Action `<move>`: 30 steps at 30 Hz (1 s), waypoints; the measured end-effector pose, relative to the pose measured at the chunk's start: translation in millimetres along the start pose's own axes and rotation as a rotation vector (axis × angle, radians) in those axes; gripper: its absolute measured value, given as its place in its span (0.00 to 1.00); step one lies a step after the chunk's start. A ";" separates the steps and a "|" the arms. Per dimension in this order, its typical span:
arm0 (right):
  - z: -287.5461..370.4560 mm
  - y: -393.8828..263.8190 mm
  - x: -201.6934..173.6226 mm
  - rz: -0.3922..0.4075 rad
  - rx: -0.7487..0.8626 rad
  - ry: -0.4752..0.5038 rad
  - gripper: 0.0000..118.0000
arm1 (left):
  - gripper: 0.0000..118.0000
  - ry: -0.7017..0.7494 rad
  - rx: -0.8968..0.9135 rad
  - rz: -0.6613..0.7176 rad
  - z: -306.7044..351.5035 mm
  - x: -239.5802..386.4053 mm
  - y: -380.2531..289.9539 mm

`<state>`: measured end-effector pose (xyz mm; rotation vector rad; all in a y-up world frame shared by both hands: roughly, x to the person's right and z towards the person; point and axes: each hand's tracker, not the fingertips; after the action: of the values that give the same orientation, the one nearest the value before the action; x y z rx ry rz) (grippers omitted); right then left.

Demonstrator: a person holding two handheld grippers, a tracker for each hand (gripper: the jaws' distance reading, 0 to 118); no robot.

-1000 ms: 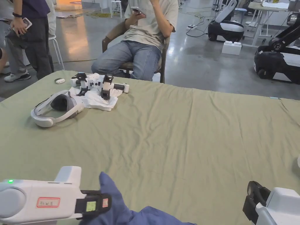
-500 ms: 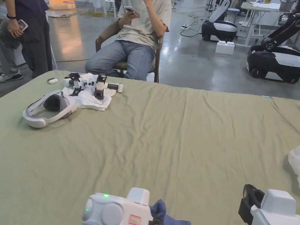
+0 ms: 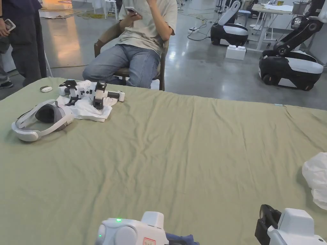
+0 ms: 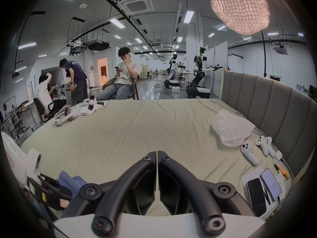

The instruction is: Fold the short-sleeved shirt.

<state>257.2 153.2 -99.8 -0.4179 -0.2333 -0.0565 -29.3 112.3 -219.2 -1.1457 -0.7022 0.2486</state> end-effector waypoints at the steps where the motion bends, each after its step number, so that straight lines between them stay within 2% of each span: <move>1: 0.0 -0.1 0.7 -0.004 0.000 0.000 0.00 | 0.65 -0.007 0.013 0.008 6.6 -2.7 2.2; 3: 0.0 -0.2 1.1 -0.008 0.000 -0.002 0.00 | 0.65 -0.014 0.028 0.009 10.2 -11.2 3.2; 4: 0.0 -0.3 1.1 -0.009 0.000 -0.003 0.00 | 0.62 -0.007 0.031 0.009 7.2 -14.0 2.8; 5: -0.1 -0.4 0.9 -0.009 0.000 -0.003 0.00 | 0.55 0.024 0.029 0.017 2.2 -15.4 2.7; 6: -0.4 -0.4 0.6 -0.008 -0.001 -0.001 0.00 | 0.42 0.045 0.017 0.023 -4.5 -17.8 1.0; 7: -1.0 -1.3 0.2 -0.008 -0.002 0.000 0.00 | 0.22 0.058 0.004 0.024 -12.1 -19.6 -1.3; 8: -1.3 -1.8 -0.3 -0.008 -0.003 0.002 0.00 | 0.12 0.056 -0.016 0.027 -22.0 -20.3 -5.0; 11: -1.9 -2.7 -2.5 -0.006 -0.007 0.004 0.00 | 0.10 -0.004 -0.080 0.049 -48.1 -20.9 -17.6; 15: -2.4 -4.3 -3.8 -0.005 -0.012 0.006 0.00 | 0.09 -0.039 -0.059 0.041 -65.7 -19.5 -33.3; 18: -2.6 -3.9 -4.2 -0.007 -0.011 0.009 0.00 | 0.05 -0.023 -0.012 -0.016 -65.2 -21.5 -39.3; 22: -0.5 -0.7 -8.2 0.000 0.020 0.006 0.00 | 0.02 -0.063 -0.001 -0.016 -45.1 -23.7 -29.8; 26: 0.3 9.2 -15.0 -0.012 0.072 0.003 0.00 | 0.01 -0.023 0.152 -0.106 -6.0 -13.4 -7.3; 30: -1.6 23.9 -25.6 -0.009 0.143 -0.022 0.00 | 0.01 0.175 0.388 -0.254 34.2 3.1 13.1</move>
<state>235.1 174.6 -116.7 -0.2753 -0.2595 -0.0434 -46.2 144.9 -221.9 -0.6903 -0.6047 0.0626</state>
